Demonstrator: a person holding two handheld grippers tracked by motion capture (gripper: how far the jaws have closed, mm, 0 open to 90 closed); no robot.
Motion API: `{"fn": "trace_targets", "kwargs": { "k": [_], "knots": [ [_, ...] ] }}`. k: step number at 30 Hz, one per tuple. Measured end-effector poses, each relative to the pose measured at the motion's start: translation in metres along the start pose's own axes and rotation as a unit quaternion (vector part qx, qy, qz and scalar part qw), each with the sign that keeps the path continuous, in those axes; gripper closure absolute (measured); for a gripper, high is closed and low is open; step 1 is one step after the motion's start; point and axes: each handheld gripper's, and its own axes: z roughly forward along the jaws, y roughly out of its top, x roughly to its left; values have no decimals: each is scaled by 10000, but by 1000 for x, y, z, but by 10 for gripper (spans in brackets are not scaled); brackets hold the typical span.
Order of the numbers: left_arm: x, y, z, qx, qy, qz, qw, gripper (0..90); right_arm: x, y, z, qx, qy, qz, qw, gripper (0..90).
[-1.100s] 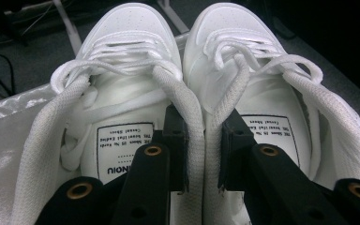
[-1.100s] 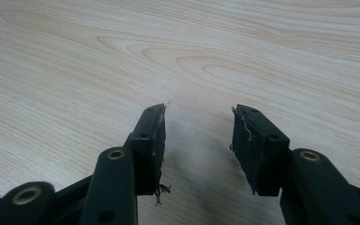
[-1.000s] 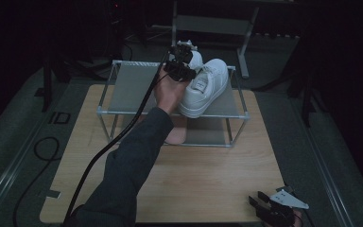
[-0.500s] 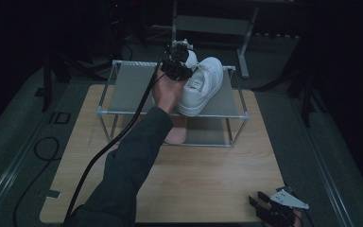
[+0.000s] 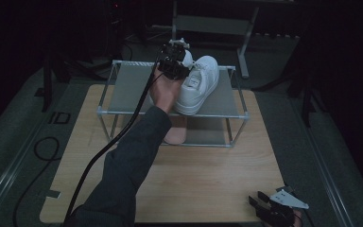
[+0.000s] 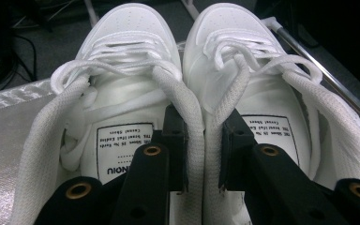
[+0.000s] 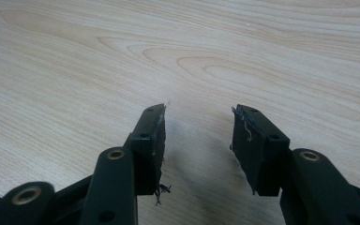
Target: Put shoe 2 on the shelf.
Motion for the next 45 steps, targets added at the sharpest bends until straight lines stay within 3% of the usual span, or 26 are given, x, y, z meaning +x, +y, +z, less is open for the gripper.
{"fn": "trace_targets", "kwargs": {
  "k": [45],
  "knots": [
    [22,-6,4,61,552,-360,9978,758,0,0,-1,-11,-2,1,10000,537]
  ]
}}
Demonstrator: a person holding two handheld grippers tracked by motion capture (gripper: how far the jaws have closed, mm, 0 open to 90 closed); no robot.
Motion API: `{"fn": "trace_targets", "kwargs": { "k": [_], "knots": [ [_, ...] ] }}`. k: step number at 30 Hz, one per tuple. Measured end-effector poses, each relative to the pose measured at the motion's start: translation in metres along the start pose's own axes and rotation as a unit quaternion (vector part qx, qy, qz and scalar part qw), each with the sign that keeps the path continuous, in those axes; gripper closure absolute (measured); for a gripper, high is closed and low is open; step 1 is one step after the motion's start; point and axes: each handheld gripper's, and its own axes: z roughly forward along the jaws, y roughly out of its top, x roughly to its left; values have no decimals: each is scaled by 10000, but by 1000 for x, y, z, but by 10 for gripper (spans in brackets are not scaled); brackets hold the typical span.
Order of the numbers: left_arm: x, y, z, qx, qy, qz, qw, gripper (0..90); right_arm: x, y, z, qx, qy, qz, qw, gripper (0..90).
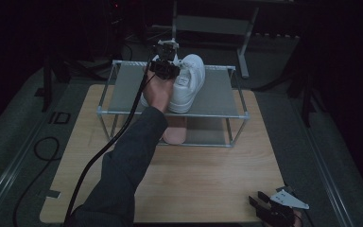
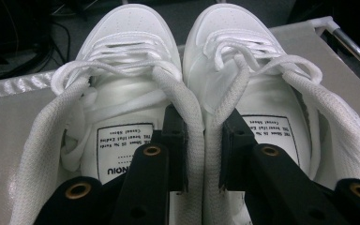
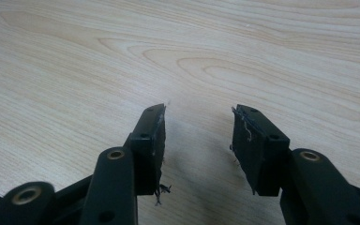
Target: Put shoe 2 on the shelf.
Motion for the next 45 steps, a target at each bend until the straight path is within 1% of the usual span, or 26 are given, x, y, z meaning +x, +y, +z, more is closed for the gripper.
{"fn": "trace_targets", "kwargs": {
  "k": [7,10,13,15,20,22,23,26,29,35,39,45],
  "knots": [
    [0,0,2,2,78,-44,10000,758,0,0,-1,-14,-4,8,10000,536],
    [-1,-1,2,-42,129,-47,9999,758,0,0,-1,-14,-4,8,10000,537],
    [0,0,2,3,147,-107,9998,758,0,0,-1,-16,0,10,10000,536],
    [0,0,2,-24,155,-134,9998,758,0,0,-1,-15,0,10,10000,536],
    [1,0,3,-13,210,-154,9997,757,0,0,-1,-16,4,8,10000,536],
    [2,0,2,-13,238,-173,9996,757,0,0,-1,-14,5,10,10000,536],
    [2,0,3,-42,253,-227,9994,757,0,0,0,-13,5,11,10000,536],
    [1,-1,3,-46,335,-230,9992,757,0,0,-1,-16,9,13,10000,537],
    [2,-1,3,-63,341,-307,9989,757,0,0,-1,-16,9,14,10000,536],
    [1,-2,4,-84,454,-338,9984,753,0,0,-1,-16,10,12,10000,536],
    [1,-2,4,-97,456,-358,9983,753,0,0,-1,-16,7,12,10000,537],
    [1,-3,3,-97,512,-410,9978,751,0,0,-1,-19,8,9,10000,536]
  ]
}}
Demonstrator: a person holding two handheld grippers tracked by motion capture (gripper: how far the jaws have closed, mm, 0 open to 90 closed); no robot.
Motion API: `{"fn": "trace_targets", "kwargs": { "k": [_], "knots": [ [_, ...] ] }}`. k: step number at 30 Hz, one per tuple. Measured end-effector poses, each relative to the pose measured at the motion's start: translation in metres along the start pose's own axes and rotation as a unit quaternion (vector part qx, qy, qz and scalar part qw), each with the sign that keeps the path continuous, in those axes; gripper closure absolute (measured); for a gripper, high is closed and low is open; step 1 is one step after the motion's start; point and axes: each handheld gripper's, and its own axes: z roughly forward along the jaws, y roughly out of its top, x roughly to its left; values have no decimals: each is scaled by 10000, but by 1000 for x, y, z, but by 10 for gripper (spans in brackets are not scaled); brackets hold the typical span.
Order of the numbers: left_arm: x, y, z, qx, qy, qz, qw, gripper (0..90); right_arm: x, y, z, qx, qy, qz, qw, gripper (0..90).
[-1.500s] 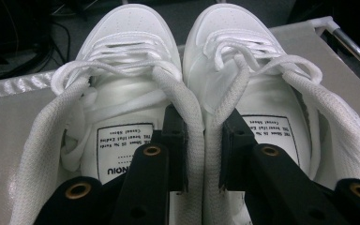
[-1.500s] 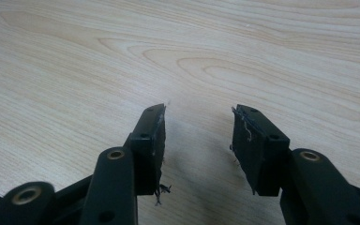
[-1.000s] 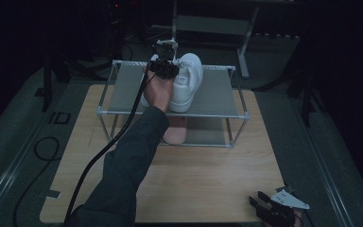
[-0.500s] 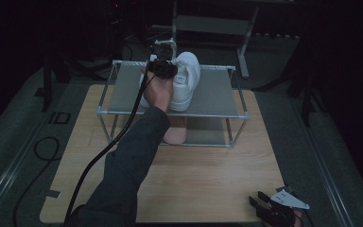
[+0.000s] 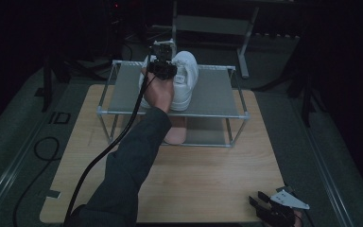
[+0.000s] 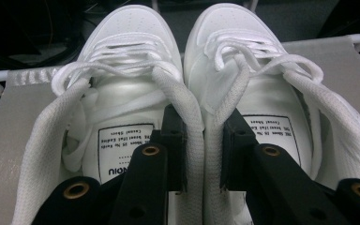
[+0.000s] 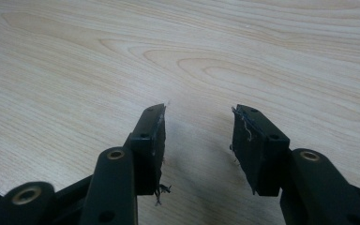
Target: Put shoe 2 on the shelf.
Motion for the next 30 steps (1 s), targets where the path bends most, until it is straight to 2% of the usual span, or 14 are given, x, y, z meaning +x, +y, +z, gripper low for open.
{"fn": "trace_targets", "kwargs": {
  "k": [30],
  "knots": [
    [-2,3,1,136,6,-216,9997,724,0,0,0,7,3,-11,10000,536]
  ]
}}
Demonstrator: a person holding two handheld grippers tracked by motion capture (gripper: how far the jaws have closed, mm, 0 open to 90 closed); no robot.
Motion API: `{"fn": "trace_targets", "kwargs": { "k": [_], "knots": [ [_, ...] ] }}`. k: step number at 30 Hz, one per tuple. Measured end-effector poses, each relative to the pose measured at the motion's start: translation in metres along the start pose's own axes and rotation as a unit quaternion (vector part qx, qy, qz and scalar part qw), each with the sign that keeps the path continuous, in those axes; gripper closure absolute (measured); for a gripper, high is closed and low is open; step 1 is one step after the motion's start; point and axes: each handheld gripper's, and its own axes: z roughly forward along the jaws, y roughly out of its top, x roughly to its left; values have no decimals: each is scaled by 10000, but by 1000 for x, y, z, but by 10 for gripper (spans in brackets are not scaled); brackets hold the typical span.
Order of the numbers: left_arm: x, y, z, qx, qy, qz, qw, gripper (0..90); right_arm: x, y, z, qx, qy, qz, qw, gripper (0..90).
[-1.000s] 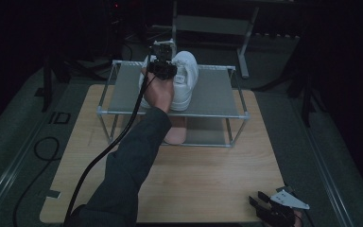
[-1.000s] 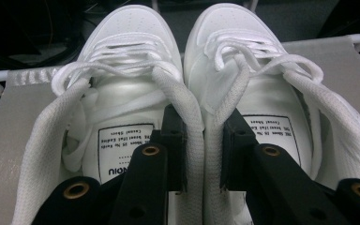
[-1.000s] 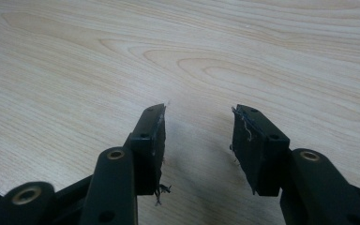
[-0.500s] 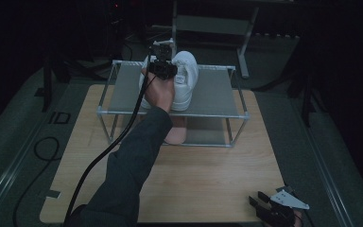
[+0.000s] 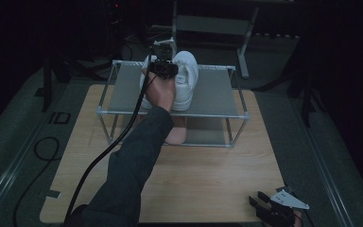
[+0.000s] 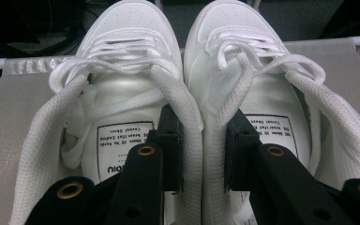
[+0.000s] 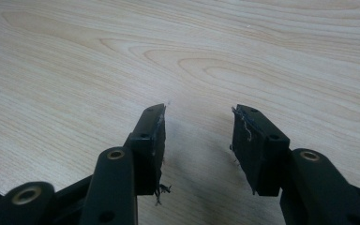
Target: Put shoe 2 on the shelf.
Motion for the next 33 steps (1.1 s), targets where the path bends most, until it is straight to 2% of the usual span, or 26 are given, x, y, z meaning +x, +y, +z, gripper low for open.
{"fn": "trace_targets", "kwargs": {
  "k": [8,12,20,29,33],
  "knots": [
    [-2,0,0,37,35,-4,10000,720,0,0,0,-4,0,3,10000,536],
    [-1,1,1,75,1,-118,9999,716,0,0,0,-1,0,2,10000,537],
    [-4,0,3,106,32,-152,9998,715,0,0,0,-6,7,-1,10000,536],
    [-4,0,2,127,-6,-278,9995,712,0,0,1,-1,8,-10,10000,536],
    [-7,-1,2,107,24,-195,9997,706,0,0,1,12,11,-17,10000,536]
  ]
}}
